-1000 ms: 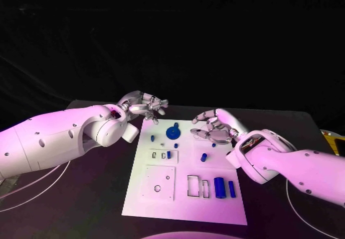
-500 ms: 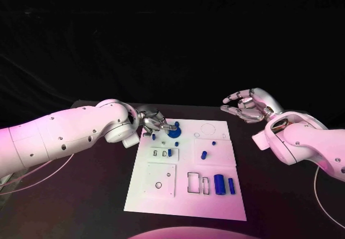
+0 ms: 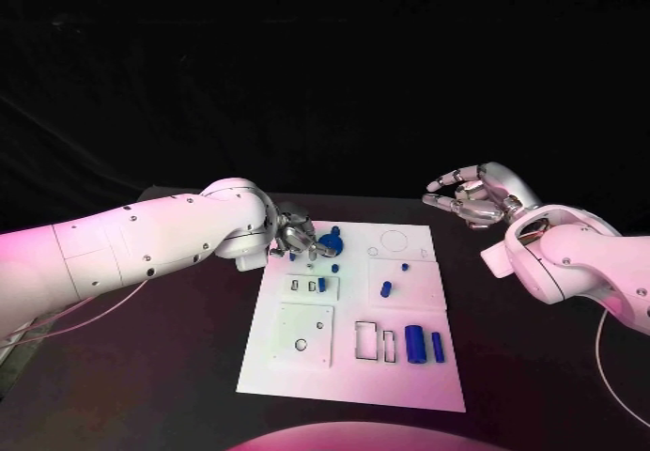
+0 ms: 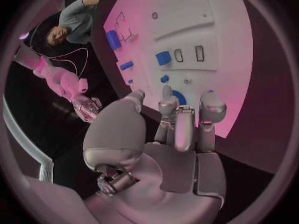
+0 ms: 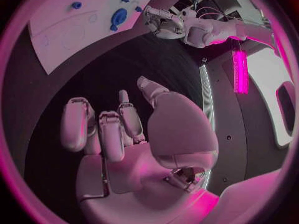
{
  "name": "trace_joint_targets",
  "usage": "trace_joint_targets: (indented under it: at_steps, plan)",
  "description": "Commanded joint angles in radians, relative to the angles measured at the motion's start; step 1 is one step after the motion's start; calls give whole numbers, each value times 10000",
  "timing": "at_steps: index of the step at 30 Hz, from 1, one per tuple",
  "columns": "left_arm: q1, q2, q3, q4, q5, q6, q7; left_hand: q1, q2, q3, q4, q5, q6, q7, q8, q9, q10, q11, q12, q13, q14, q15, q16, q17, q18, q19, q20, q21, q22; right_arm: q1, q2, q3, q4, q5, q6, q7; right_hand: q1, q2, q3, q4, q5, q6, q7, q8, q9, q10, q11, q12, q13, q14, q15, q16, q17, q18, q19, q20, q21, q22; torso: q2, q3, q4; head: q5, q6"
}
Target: Assemble the parts on the task board
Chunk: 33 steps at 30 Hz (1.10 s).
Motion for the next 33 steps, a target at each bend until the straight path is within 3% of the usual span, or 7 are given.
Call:
trace_joint_targets:
  at_steps: [1, 6, 16, 23, 33]
  plan:
    - [38, 114, -46, -63, -390, 845, -311, -95, 25, -44, -18, -32, -49, -28, 52, 12, -43, -15, 58, 6, 467, -39, 16, 328, -73, -6, 23, 40, 9, -1, 14, -6, -40, 46, 241, -167, -24, -73, -49, 18, 63, 3, -14, 53, 12, -36, -47, -44, -16, 692, -31, -66, 1097, 71, -7, -36, -21, 387, 2, 4, 4, 24, -48]
    - [52, 263, -119, -191, -479, 1083, -354, -69, 47, -34, -18, -11, -61, -32, 64, 31, -68, -18, 38, -23, 460, -42, 3, 305, -79, 8, 23, 61, 49, -7, 21, -12, -87, 35, 262, -209, -26, -82, -59, 26, 84, -12, -13, 60, 15, -39, -47, -48, -22, 687, -32, -76, 1074, 77, -21, -38, -47, 368, 9, 0, 16, 30, -66]
    - [57, 509, -217, -427, -527, 1463, -419, -82, 73, -37, -10, -6, -99, -23, 60, 45, -122, -12, -14, -90, 446, -41, -21, 267, -84, 13, 23, 75, 76, -14, 28, -19, -133, 30, 300, -256, -29, -87, -70, 38, 108, -36, -11, 65, 17, -56, -47, -66, -45, 675, -33, -95, 1027, 89, -51, -41, -96, 331, 12, -13, -19, 74, -123]
    - [54, 658, -288, -524, -486, 1648, -436, -38, 132, -12, -19, 49, -152, -16, 65, 81, -157, -6, -15, -95, 438, -34, -26, 263, -91, 16, 26, 102, 122, -21, 35, -22, -151, 29, 316, -263, -31, -87, -74, 45, 118, -47, -11, 68, 18, -74, -46, -84, -68, 669, -33, -104, 1005, 93, -63, -42, -116, 316, 20, -19, 1, 2, -152]
    - [46, 793, -382, -616, -404, 1925, -429, 127, 128, 31, -33, 91, -202, -12, 83, 134, -190, -3, -5, -97, 426, -30, -41, 240, -95, 8, 31, 130, 159, -33, 48, -25, -171, 29, 327, -277, -34, -84, -78, 55, 127, -55, -10, 73, 20, -80, -46, -91, -77, 661, -33, -117, 973, 99, -77, -42, -139, 298, 33, -24, -11, 7, -224]
